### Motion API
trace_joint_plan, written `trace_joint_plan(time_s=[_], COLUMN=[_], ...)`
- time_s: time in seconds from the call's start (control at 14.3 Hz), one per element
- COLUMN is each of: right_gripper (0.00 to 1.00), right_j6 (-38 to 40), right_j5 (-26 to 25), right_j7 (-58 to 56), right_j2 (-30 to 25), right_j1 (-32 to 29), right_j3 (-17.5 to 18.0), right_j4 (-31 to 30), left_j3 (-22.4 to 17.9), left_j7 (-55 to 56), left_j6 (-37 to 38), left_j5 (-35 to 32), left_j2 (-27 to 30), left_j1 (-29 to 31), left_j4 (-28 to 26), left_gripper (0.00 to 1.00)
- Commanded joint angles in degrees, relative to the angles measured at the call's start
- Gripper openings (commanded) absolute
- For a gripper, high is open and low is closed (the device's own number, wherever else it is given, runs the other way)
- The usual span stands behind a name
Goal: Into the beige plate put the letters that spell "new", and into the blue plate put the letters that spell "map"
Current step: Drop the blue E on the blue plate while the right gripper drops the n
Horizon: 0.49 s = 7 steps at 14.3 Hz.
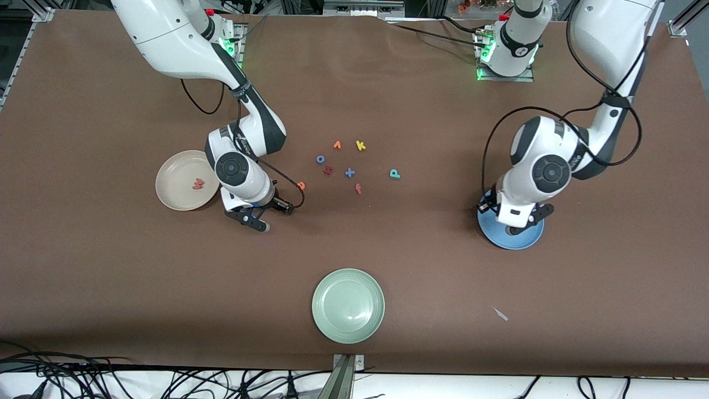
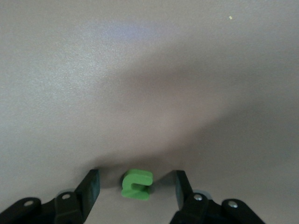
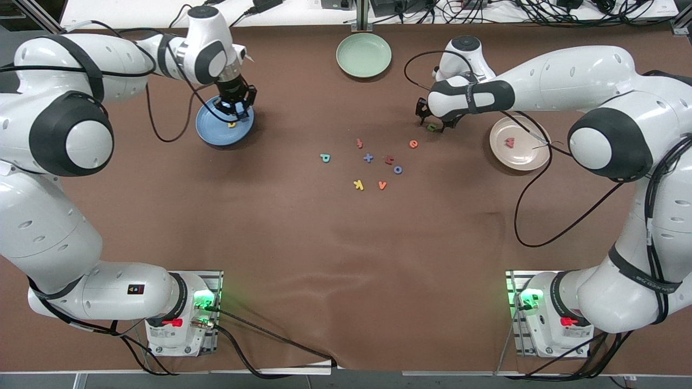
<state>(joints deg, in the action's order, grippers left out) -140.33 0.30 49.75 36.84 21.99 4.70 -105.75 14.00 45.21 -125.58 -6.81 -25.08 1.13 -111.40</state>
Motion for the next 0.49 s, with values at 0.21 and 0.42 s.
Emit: trace_joint_plan(time_s=[0.21, 0.42], right_gripper=[0.49, 0.42], right_j6=[-0.3, -0.3], right_j5=[1.0, 1.0], right_j7=[0.0, 0.0], right_j2=[1.1, 1.1], right_j1=[0.6, 0.6], right_j3=[0.3, 0.7], right_j4=[1.4, 1.4], left_j3=[0.3, 0.3], left_j7=[-18.5, -19.5], left_j6=[0.3, 0.0], left_j5=[-5.2, -7.6], left_j2=[-2.9, -4.6], left_j1=[8.7, 9.0], left_j4=[-0.2, 0.0], left_gripper=[0.06, 0.57])
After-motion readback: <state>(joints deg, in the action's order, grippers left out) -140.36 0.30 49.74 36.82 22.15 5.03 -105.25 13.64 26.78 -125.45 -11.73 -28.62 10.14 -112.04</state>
